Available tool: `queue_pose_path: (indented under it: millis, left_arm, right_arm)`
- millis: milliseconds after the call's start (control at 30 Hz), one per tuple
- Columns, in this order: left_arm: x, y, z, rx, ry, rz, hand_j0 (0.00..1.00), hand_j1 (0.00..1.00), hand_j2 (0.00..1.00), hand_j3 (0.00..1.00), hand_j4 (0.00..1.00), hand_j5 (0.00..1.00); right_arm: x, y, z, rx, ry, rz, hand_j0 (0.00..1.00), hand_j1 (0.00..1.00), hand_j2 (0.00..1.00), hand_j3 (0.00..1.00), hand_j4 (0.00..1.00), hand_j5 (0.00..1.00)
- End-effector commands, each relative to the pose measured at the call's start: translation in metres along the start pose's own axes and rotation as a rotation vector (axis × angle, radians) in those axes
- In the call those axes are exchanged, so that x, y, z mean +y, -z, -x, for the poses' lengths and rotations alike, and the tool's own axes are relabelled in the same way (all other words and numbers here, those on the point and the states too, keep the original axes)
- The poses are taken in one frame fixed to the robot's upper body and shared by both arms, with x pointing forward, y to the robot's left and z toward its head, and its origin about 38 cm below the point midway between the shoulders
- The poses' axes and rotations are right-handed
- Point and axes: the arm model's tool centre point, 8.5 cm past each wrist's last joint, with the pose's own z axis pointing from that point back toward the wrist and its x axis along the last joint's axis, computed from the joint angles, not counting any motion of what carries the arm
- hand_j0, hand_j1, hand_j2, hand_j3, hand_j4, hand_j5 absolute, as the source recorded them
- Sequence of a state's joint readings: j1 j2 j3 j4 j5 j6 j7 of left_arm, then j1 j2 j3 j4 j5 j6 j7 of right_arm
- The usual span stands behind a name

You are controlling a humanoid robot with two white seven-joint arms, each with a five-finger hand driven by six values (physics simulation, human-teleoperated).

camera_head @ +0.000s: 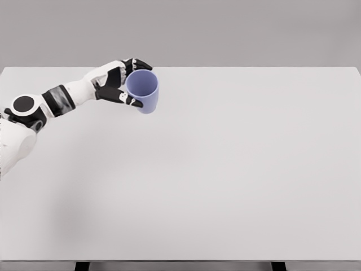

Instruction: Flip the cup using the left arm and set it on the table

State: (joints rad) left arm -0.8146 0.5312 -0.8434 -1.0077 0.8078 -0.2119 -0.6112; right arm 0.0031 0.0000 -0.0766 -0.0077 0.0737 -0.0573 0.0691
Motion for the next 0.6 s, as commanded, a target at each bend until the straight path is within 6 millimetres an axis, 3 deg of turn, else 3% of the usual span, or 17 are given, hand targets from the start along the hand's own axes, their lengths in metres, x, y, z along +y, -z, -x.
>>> queue_pose_path:
  millis: [0,133,433,567]
  left_arm:
    - [-0.004,0.005,0.003,-0.004,-0.019,0.001,0.54,0.54,0.54,0.54,0.54,0.54]
    - [-0.015,0.01,0.014,-0.001,-0.046,0.015,0.55,0.55,0.55,0.55,0.55,0.55]
    - [-0.021,0.01,0.024,0.007,-0.065,0.016,0.59,0.59,0.59,0.59,0.59,0.59]
    - [-0.027,0.012,0.028,0.005,-0.073,0.023,0.66,0.66,0.66,0.66,0.66,0.66]
  right_arm:
    - [0.0,0.0,0.0,0.0,0.0,0.0,1.0,1.0,1.0,1.0,1.0,1.0]
    - [0.0,0.0,0.0,0.001,0.0,0.0,1.0,1.0,1.0,1.0,1.0,1.0]
    - [0.0,0.0,0.001,0.002,0.0,0.0,1.0,1.0,1.0,1.0,1.0,1.0]
    - [0.0,0.0,0.0,0.001,0.0,0.0,1.0,1.0,1.0,1.0,1.0,1.0]
